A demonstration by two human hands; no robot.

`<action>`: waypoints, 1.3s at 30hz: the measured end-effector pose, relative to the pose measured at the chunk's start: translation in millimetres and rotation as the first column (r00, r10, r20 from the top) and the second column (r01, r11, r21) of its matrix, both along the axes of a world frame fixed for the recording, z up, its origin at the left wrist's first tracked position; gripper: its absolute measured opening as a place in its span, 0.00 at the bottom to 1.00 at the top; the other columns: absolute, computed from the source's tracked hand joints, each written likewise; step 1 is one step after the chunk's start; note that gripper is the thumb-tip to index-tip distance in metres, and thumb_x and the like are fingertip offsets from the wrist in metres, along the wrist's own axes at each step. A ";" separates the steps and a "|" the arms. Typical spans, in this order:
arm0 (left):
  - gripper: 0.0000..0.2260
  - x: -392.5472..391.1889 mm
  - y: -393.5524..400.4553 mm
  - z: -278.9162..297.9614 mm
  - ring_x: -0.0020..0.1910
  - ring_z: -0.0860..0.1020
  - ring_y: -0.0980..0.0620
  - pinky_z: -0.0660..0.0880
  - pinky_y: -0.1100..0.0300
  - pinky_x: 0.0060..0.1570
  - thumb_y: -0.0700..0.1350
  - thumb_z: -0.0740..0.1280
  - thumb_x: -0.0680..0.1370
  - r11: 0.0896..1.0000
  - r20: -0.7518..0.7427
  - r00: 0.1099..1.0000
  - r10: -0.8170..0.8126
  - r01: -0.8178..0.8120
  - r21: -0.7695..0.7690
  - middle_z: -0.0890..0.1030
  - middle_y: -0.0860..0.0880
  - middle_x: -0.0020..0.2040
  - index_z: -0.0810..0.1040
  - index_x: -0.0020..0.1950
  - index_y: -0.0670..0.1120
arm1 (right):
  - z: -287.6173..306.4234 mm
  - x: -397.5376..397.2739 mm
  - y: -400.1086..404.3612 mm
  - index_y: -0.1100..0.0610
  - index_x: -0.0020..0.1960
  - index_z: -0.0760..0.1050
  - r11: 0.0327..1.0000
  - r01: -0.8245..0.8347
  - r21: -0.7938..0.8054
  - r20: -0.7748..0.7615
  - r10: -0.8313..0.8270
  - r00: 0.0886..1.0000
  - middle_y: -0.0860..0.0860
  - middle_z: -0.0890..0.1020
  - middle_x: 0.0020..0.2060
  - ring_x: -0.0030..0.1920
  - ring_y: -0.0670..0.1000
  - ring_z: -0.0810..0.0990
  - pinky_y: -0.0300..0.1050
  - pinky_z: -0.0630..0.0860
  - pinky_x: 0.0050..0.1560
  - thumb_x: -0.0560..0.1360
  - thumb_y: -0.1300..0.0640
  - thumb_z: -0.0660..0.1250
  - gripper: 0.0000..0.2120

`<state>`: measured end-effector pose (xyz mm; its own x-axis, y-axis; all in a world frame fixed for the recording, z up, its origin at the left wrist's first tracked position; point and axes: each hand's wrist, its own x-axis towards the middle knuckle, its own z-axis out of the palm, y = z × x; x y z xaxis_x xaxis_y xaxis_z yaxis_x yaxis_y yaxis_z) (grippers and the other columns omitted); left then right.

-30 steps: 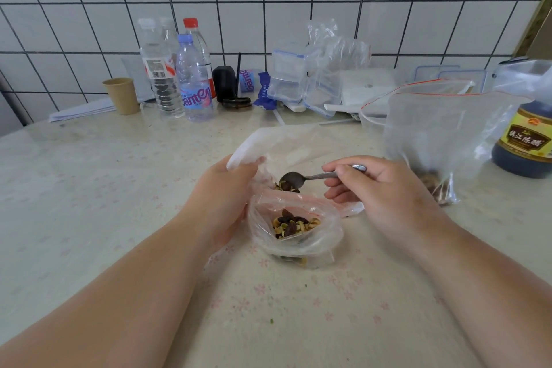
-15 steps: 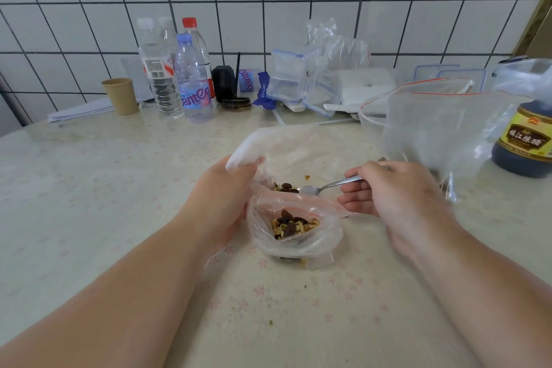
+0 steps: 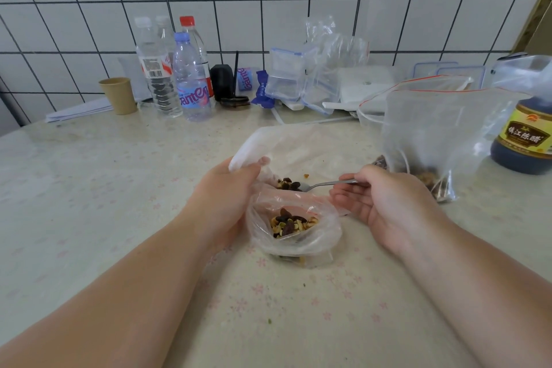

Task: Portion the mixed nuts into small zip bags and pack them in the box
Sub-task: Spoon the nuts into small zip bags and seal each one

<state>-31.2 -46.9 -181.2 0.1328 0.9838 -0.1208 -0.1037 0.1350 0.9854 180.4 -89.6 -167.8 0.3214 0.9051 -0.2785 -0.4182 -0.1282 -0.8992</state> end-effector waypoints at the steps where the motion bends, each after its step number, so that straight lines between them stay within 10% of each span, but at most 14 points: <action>1: 0.12 0.0 0.1 0.3 0.50 0.87 0.40 0.78 0.35 0.64 0.49 0.70 0.72 1.000 0.014 1.000 0.001 -0.001 -0.008 0.88 0.41 0.51 0.86 0.53 0.53 | 0.1 2.4 -0.1 0.70 0.46 0.77 1.000 0.007 -0.001 -0.021 -0.007 1.000 0.60 0.83 0.29 0.29 0.54 0.84 0.39 0.78 0.26 0.77 0.67 0.58 0.10; 18: 0.08 -4.8 -4.2 7.3 0.42 0.86 0.40 0.85 0.44 0.45 0.42 0.69 0.81 0.997 0.007 1.000 0.015 -0.015 -0.076 0.88 0.36 0.49 0.79 0.59 0.42 | 20.7 21.8 -10.6 0.66 0.42 0.80 0.990 -0.122 0.065 -0.065 0.126 0.990 0.56 0.81 0.27 0.25 0.50 0.81 0.36 0.76 0.23 0.77 0.63 0.58 0.13; 25: 0.08 -5.5 -9.1 10.3 0.43 0.86 0.39 0.84 0.40 0.46 0.37 0.68 0.80 0.996 0.028 1.000 -0.002 0.004 -0.089 0.86 0.33 0.53 0.81 0.59 0.38 | 32.6 23.8 -22.6 0.63 0.41 0.82 0.941 -0.306 0.142 0.178 0.280 0.943 0.58 0.80 0.30 0.26 0.52 0.79 0.40 0.76 0.25 0.80 0.58 0.61 0.16; 31: 0.11 -4.4 -10.7 10.6 0.45 0.83 0.39 0.82 0.41 0.55 0.35 0.68 0.76 0.995 -0.010 0.999 -0.042 0.041 -0.094 0.85 0.32 0.54 0.88 0.39 0.42 | 35.0 26.6 -36.2 0.60 0.44 0.84 0.771 -0.503 0.391 0.537 0.253 0.805 0.61 0.82 0.35 0.32 0.56 0.80 0.42 0.76 0.32 0.74 0.49 0.67 0.14; 36: 0.11 -4.1 -8.4 10.0 0.48 0.84 0.38 0.81 0.42 0.57 0.32 0.66 0.76 0.996 -0.019 1.000 0.004 -0.006 -0.093 0.86 0.34 0.55 0.87 0.50 0.40 | 30.1 28.7 -28.2 0.55 0.42 0.85 0.834 -0.207 0.512 0.492 -0.087 0.866 0.56 0.84 0.33 0.31 0.52 0.81 0.39 0.76 0.32 0.76 0.56 0.65 0.11; 39: 0.12 -3.1 -8.6 9.4 0.56 0.84 0.34 0.80 0.36 0.60 0.32 0.65 0.77 0.997 -0.044 0.999 0.027 -0.030 -0.067 0.87 0.37 0.53 0.83 0.57 0.40 | 19.1 23.3 -18.9 0.53 0.41 0.83 0.916 -0.024 0.401 0.647 -0.264 0.715 0.49 0.85 0.31 0.30 0.47 0.83 0.35 0.76 0.31 0.77 0.58 0.64 0.10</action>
<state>-34.3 -55.5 -171.8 0.0983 0.9765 -0.1920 -0.0660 0.1989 0.9778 203.7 -108.5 -148.7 0.4027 0.8281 0.3899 0.3326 0.2645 -0.9052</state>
